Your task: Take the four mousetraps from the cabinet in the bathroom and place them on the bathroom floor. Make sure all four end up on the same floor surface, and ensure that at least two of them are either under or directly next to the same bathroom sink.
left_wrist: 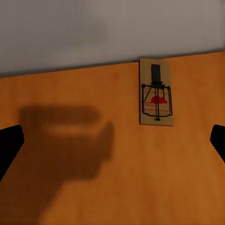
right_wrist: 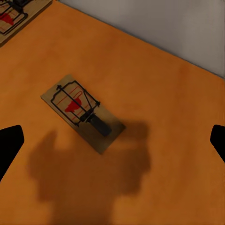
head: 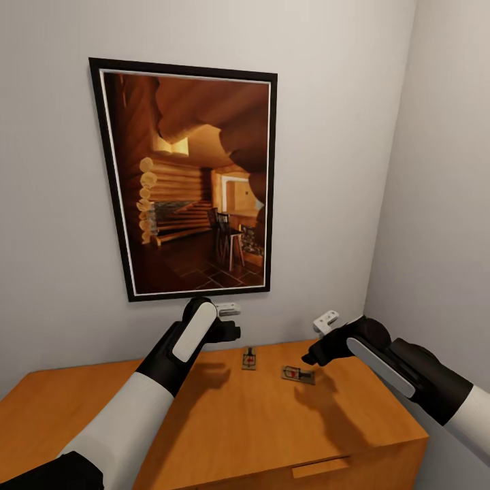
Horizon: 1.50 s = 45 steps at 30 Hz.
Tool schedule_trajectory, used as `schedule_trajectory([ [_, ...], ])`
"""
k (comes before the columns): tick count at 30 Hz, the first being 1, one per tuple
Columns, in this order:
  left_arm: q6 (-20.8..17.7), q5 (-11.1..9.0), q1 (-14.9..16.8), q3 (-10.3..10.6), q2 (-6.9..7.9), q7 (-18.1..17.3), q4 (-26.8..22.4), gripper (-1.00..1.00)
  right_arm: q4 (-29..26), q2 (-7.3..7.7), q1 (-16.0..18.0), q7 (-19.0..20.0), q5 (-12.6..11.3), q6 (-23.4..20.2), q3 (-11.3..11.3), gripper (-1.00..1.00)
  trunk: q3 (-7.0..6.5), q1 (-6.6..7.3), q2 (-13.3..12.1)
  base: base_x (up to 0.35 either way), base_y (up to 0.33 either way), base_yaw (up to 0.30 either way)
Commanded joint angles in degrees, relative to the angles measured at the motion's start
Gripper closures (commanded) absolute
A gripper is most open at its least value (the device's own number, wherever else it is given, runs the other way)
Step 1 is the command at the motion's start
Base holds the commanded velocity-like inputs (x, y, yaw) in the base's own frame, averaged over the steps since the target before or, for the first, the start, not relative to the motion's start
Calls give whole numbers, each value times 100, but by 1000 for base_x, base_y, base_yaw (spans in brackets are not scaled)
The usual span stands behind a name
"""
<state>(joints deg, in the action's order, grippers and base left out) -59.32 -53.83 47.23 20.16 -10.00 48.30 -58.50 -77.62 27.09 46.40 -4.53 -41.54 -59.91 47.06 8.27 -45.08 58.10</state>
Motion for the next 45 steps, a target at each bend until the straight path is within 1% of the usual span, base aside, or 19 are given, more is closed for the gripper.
schedule_trajectory([
  [1,-10,-56,6,5,0,60,-4,-100,-7,7,10,-48,-47,-9,15,-100,9,-1,7,9,0,0],
  [11,-18,-73,6,5,0,57,16,-100,-1,21,10,-54,-47,-9,20,-100,9,-1,7,4,0,0],
  [22,-58,-82,6,17,2,9,219,-100,1,17,10,-56,-47,-9,23,-100,9,-1,7,0,0,0],
  [27,-68,-80,6,24,7,-63,259,-100,1,6,10,-56,-47,-9,23,-100,9,-1,7,0,0,0],
  [30,-68,-77,6,55,11,-192,270,-100,-2,-8,10,-56,-47,-9,27,-100,9,-1,7,0,0,0],
  [32,-68,-76,6,127,21,-336,268,-100,-4,-19,10,-56,-47,-9,32,-100,9,-1,7,0,0,0],
  [34,-68,-72,6,251,53,-526,258,-100,-5,-27,10,-56,-47,-9,37,-100,9,-1,7,0,0,0],
  [35,-68,-72,6,251,53,-526,258,-100,-5,-27,10,-56,-47,-9,37,-100,9,-1,7,0,0,0],
  [37,-68,-65,6,419,103,-749,241,-100,-6,-34,10,-56,-47,-9,43,-100,9,-1,7,0,0,0],
  [40,-68,-57,6,721,210,-1103,206,-100,-7,-42,10,-56,-47,-9,52,-100,9,-1,7,0,0,0],
  [42,-68,-57,6,902,311,-1331,163,-100,-7,-46,10,-56,-47,-9,57,-100,9,-1,7,0,0,0],
  [43,-68,-57,6,902,311,-1331,163,-100,-7,-46,10,-56,-47,-9,57,-100,9,-1,7,0,0,0],
  [45,-68,-57,6,1028,434,-1543,87,-100,-8,-49,10,-56,-47,-9,61,-100,9,-1,7,0,0,0],
])
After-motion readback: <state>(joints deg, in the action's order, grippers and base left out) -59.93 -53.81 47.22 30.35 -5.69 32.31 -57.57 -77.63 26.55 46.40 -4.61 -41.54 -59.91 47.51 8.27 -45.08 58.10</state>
